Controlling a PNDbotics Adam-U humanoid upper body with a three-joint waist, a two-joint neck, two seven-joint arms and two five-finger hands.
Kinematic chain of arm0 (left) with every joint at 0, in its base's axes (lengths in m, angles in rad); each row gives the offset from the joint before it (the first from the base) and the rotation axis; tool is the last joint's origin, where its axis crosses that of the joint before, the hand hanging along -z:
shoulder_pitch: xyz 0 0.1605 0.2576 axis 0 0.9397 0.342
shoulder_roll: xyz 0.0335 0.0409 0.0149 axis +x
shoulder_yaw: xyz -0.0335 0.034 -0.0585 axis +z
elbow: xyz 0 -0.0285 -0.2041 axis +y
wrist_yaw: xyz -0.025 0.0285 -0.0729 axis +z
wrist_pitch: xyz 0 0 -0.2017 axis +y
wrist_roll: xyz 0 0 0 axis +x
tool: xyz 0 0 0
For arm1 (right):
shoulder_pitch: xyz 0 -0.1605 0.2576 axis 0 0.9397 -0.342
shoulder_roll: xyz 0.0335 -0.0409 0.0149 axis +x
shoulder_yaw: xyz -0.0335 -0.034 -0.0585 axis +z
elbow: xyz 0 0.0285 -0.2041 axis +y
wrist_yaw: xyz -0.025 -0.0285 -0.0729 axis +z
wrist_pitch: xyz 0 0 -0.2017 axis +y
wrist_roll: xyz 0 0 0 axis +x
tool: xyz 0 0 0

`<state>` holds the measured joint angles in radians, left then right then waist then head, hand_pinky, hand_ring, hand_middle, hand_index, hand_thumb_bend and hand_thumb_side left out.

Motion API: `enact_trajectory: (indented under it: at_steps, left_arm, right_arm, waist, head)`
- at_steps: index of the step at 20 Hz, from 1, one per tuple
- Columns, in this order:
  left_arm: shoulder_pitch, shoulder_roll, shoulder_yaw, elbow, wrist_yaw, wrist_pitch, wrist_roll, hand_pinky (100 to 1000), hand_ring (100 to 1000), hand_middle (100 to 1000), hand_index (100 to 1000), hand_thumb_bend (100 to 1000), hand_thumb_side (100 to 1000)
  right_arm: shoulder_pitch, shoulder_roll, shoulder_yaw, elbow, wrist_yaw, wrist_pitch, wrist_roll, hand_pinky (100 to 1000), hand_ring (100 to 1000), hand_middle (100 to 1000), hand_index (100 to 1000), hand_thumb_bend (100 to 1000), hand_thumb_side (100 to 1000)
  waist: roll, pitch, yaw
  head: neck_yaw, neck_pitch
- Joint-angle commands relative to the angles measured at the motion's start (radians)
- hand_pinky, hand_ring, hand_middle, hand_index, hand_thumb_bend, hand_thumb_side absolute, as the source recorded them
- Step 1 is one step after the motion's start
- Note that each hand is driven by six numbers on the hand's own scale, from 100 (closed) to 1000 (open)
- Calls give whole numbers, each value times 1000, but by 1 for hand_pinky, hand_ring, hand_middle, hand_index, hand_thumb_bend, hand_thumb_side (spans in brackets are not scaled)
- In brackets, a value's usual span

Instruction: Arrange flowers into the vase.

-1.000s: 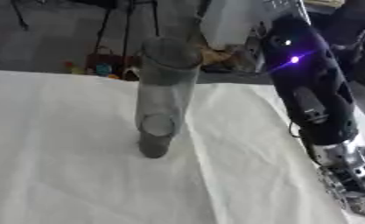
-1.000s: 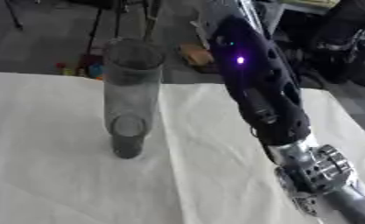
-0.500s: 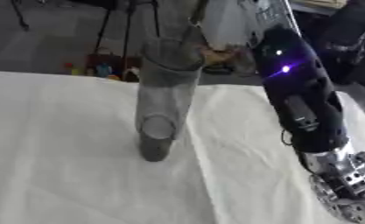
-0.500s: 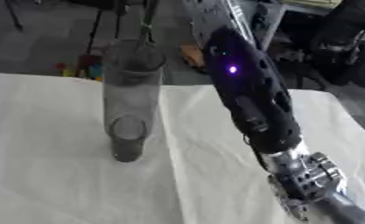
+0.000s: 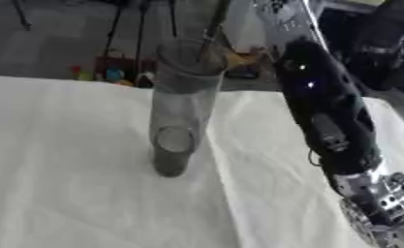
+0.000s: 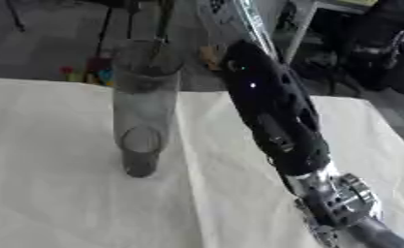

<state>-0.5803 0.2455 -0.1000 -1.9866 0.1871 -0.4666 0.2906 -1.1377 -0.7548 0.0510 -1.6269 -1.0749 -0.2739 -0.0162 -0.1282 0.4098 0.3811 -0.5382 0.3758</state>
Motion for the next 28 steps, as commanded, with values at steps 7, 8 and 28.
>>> enact_trajectory:
  at_steps: [7, 8, 28]
  left_arm:
    - [-19, -2, -1, -13, -5, -1, -4, 758, 788, 845, 858, 100, 607]
    - [-19, -3, -2, -13, -5, -2, -5, 758, 788, 844, 858, 100, 609]
    - [-28, -7, -1, -13, 0, 0, -5, 756, 784, 842, 857, 100, 612]
  right_arm:
    - [4, 5, -3, -21, 0, 9, 42, 100, 100, 100, 124, 100, 100]
    - [5, 6, -2, -21, 0, 10, 47, 100, 100, 100, 124, 100, 100]
    - [40, 36, 19, -39, 71, 19, 169, 130, 401, 236, 195, 100, 100]
  waist:
    - [12, -10, 1]
    - [13, -9, 1]
    - [12, 2, -9]
  head:
    - [-2, -13]
    - [-2, -14]
    - [-2, -14]
